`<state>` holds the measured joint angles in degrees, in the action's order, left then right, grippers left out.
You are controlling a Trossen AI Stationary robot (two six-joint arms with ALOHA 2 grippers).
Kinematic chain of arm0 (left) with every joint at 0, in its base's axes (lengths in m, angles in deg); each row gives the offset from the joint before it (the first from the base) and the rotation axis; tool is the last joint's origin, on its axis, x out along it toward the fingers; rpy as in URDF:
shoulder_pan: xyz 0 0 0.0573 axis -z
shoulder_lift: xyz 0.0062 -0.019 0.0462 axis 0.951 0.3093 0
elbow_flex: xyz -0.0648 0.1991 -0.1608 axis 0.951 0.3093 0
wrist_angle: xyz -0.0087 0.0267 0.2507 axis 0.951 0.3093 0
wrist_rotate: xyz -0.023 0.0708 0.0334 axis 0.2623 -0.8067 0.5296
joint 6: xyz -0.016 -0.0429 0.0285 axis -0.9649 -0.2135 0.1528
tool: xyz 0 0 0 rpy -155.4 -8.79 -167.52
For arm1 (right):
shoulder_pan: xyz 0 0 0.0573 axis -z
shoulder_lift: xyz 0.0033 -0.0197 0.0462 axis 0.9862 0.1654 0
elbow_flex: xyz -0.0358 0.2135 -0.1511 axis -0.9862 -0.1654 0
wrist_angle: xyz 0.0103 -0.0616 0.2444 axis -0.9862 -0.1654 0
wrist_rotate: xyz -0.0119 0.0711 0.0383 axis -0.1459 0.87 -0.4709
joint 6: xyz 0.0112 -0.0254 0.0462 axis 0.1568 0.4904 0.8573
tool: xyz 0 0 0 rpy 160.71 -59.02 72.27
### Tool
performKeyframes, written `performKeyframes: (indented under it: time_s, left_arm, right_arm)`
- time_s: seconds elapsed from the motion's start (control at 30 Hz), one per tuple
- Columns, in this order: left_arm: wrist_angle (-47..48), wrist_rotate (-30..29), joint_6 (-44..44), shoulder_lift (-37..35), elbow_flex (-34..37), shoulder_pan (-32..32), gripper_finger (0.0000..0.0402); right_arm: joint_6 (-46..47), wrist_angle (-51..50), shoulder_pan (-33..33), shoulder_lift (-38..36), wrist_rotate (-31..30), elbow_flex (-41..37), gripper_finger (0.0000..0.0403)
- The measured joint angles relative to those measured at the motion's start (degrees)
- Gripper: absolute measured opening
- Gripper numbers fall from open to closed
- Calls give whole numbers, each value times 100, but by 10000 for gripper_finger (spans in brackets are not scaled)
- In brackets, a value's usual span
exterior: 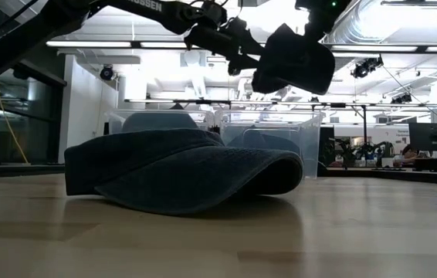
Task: Pick & Place hat
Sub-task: Put the top blue cap into the right transparent bin
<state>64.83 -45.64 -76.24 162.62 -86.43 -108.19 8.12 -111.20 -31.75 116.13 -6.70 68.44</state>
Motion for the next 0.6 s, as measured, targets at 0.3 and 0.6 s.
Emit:
performKeyframes:
  time_s: [0.3, 0.6]
  left_arm:
    - [-2, 24, -15, 0, 0, 0, 286]
    - [-4, 614, -480, 0, 0, 0, 286]
  right_arm:
    - [-109, 238, -42, 0, 301, 0, 28]
    - [-128, 607, -39, 0, 446, 0, 28]
